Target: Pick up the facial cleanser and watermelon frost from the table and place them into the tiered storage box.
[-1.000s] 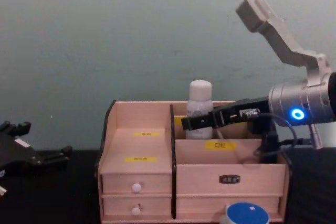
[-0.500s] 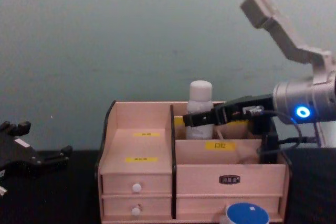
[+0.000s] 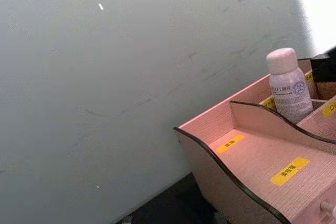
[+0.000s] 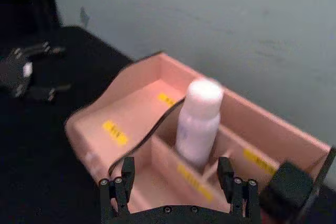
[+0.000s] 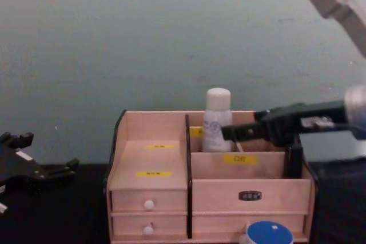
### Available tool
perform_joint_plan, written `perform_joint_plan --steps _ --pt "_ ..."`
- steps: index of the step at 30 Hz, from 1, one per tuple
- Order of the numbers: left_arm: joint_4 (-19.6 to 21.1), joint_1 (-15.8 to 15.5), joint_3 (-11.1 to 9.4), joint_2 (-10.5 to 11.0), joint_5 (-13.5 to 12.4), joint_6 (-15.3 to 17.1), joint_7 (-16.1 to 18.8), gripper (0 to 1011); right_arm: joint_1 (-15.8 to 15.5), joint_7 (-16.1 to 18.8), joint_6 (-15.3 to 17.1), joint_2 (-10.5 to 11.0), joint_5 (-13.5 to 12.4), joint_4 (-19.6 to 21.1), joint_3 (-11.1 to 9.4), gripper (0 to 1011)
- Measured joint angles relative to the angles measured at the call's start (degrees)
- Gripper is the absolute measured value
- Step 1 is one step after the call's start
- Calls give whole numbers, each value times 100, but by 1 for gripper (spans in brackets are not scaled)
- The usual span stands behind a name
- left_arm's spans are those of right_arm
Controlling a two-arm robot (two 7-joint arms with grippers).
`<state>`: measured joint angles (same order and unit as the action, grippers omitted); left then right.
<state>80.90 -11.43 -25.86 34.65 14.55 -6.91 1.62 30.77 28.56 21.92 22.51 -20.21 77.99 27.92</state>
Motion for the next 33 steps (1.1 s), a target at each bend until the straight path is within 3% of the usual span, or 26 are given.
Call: perform_joint_plan --steps 2,6,19,26,33 --pt "0 0 0 0 0 0 0 1001 -247 105 -40 298 -47 302 1 1000" --pt "0 0 0 0 0 0 0 1001 -528 226 -116 624 -97 564 18 1000" --pt "0 0 0 0 0 0 0 1001 -1179 522 -321 1341 -348 1053 66 1000" --pt "0 0 0 0 0 0 0 1001 -1304 629 -386 1504 -446 1177 168 1000" --pt "0 0 0 0 0 0 0 1001 -1250 604 -318 1484 -428 1070 328 1000"
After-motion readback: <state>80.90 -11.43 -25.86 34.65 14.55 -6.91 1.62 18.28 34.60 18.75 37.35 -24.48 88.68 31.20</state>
